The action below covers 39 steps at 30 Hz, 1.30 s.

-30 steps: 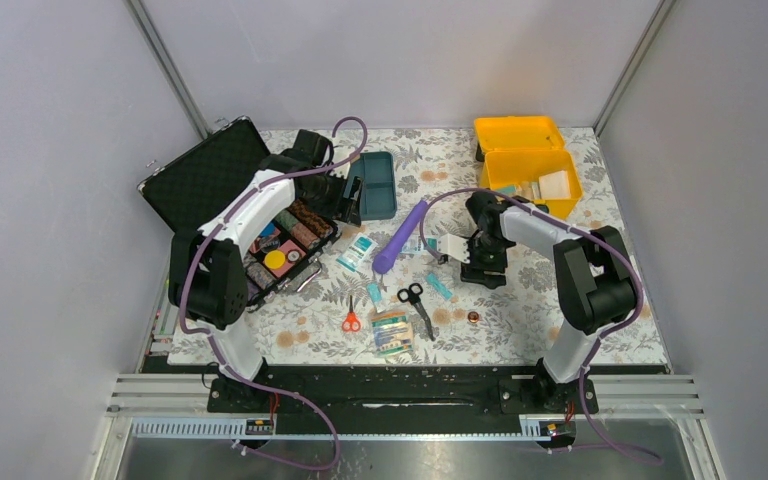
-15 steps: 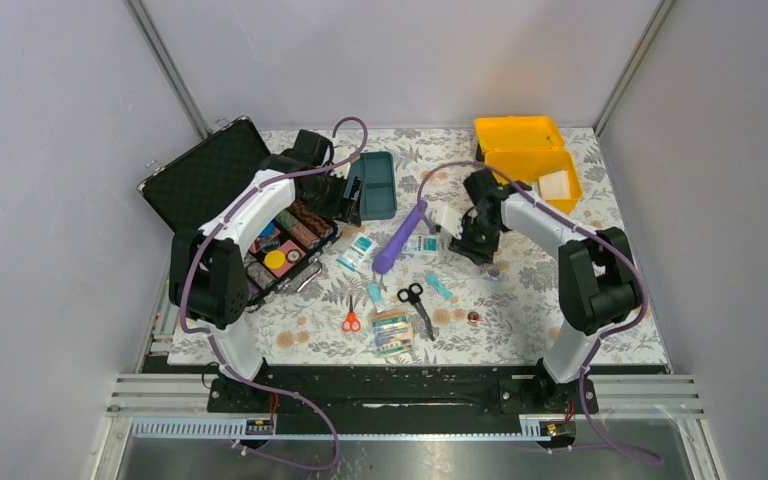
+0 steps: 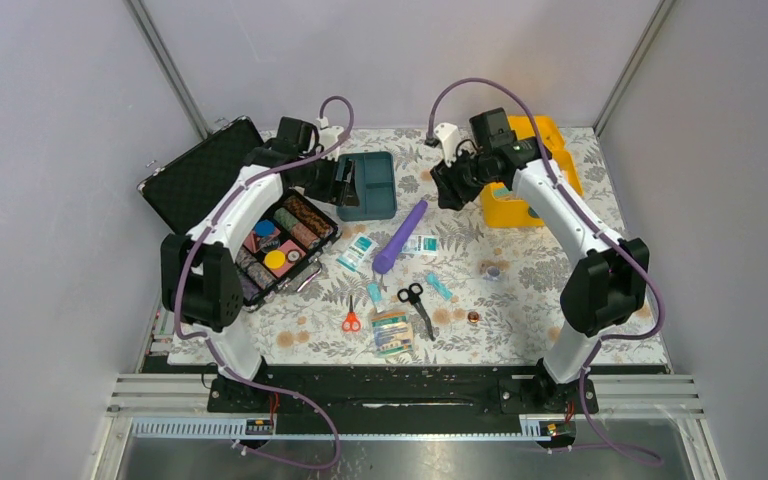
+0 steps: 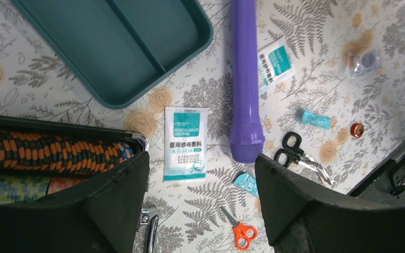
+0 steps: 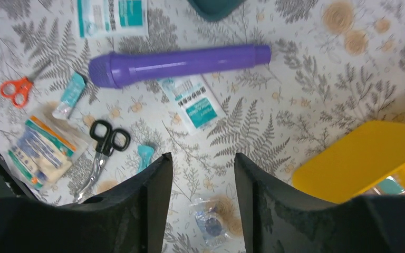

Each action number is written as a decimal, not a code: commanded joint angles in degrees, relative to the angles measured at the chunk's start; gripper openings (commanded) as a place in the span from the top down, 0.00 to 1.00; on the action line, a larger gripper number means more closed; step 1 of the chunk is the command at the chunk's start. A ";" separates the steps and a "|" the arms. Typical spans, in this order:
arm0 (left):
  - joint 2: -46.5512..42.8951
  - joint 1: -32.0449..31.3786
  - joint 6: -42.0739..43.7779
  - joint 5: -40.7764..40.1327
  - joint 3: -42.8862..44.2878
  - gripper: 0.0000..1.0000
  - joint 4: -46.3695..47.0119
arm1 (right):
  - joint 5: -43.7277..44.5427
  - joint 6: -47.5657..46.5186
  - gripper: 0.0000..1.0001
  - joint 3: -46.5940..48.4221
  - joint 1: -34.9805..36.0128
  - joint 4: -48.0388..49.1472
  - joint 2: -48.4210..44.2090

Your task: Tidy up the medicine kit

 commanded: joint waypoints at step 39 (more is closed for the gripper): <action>-6.70 0.28 -4.38 0.23 -4.65 0.28 8.80 | 21.36 -22.70 0.49 -12.43 1.46 -12.71 13.37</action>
